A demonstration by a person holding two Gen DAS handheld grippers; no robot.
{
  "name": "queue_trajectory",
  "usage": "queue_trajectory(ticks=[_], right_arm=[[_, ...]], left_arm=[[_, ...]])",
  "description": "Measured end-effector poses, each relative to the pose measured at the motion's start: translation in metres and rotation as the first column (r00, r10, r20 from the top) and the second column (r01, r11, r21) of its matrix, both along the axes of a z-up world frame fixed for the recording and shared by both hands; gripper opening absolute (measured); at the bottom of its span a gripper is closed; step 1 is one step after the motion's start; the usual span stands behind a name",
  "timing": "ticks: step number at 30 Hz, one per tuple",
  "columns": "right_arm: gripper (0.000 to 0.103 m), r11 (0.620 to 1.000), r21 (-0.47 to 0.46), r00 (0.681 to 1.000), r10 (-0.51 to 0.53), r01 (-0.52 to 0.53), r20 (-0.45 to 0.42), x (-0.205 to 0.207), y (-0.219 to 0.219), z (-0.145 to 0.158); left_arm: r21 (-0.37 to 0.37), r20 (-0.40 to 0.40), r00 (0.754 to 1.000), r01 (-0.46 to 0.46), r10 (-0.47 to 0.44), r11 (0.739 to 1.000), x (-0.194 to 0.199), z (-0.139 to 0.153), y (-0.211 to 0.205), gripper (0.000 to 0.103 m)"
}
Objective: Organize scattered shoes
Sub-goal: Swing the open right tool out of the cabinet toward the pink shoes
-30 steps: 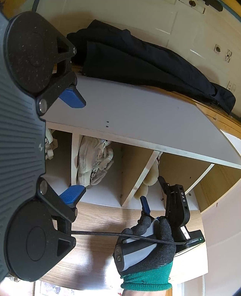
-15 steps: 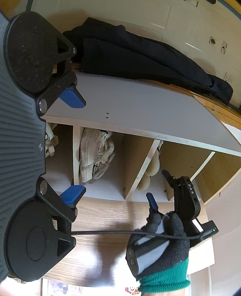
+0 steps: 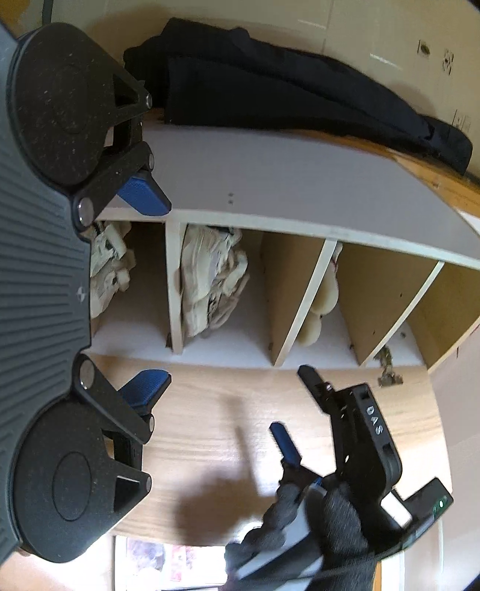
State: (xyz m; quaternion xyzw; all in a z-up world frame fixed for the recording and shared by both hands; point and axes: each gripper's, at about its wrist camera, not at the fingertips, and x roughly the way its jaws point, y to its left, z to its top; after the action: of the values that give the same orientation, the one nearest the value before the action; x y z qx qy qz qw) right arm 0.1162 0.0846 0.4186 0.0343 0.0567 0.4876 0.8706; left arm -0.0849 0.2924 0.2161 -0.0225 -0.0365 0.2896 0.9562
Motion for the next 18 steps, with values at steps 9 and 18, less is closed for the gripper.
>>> queue_trajectory(ticks=[9,18], right_arm=[[0.091,1.000,0.002,0.997,-0.017,0.017,-0.081,-0.025,-0.063,-0.064],[0.092,0.992,-0.003,0.960,-0.124,0.127,-0.251,-0.013,-0.151,-0.187]], left_arm=[[-0.017,-0.126,0.983,0.130,-0.131,0.991,0.015,-0.007,-0.025,0.091],[0.014,-0.251,0.938,0.252,-0.240,0.968,0.034,-0.023,-0.071,0.098]])
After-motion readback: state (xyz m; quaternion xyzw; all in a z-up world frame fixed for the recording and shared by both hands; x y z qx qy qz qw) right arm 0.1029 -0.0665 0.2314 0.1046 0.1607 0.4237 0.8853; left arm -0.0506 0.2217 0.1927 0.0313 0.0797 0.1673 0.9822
